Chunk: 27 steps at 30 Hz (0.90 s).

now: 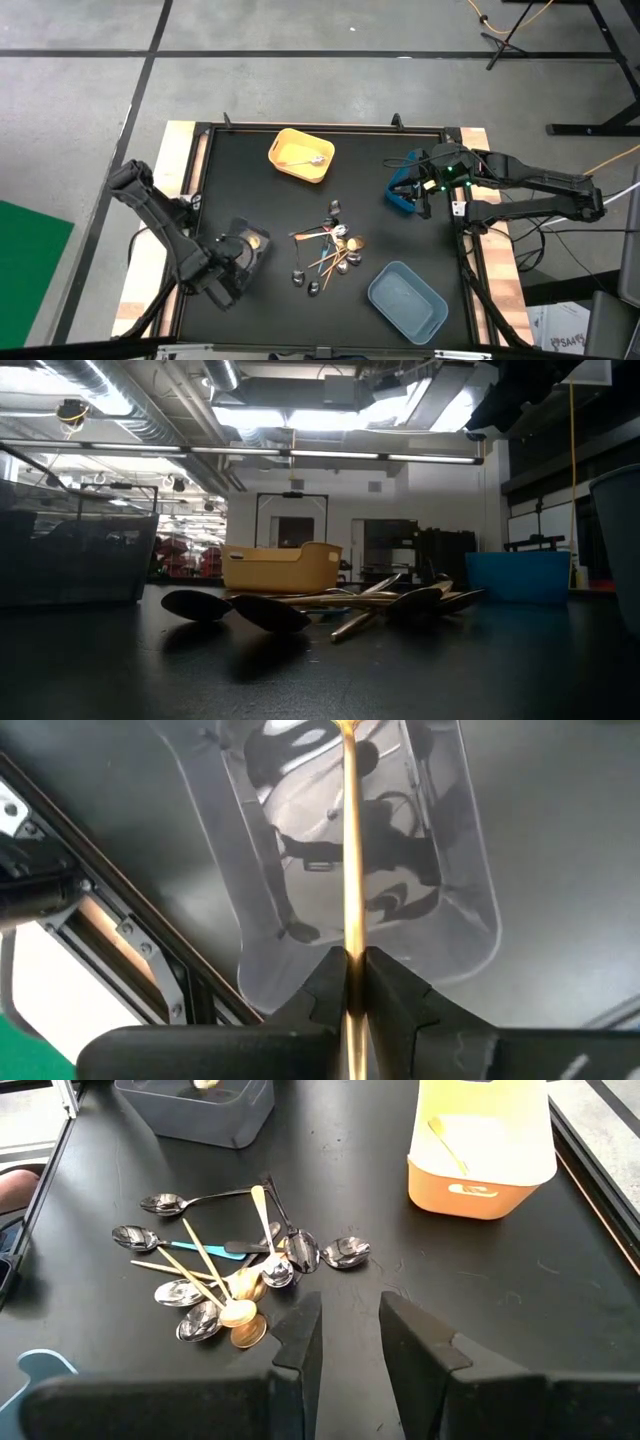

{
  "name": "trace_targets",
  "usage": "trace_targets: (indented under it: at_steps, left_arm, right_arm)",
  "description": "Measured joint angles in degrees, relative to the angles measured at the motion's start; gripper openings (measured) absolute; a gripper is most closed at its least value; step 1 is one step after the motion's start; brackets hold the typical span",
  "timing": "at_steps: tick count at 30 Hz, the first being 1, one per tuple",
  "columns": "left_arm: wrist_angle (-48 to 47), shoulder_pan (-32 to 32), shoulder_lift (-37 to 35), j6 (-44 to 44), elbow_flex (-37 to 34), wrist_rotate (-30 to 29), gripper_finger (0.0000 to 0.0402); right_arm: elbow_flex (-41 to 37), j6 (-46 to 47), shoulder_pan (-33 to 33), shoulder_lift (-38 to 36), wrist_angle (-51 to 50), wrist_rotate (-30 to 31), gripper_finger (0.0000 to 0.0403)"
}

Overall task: Sort silverware by color (type)
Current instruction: Put the gold spoon into the black bin

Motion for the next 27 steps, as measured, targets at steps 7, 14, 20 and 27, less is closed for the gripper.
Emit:
trace_targets:
  at_steps: [7, 14, 20, 27]
  left_arm:
    - [0.0, 4.3, 3.2, 11.1, 0.0, 0.2, 0.0021]
    - [-1.1, 7.8, 3.8, 16.8, -1.2, 3.6, 0.0021]
    - [-0.2, 8.0, 3.7, 20.2, -4.5, 3.8, 0.0022]
    - [0.3, 8.0, 3.7, 20.3, -7.9, 3.6, 0.0046]
  right_arm:
    - [0.0, 0.0, 0.0, 0.0, 0.0, 0.0, 0.0092]
    - [0.0, 0.0, 0.0, 0.0, 0.0, 0.0, 0.0092]
    - [0.0, 0.0, 0.0, 0.0, 0.0, 0.0, 0.0092]
    - [0.0, 0.0, 0.0, 0.0, 0.0, 0.0, 0.0092]
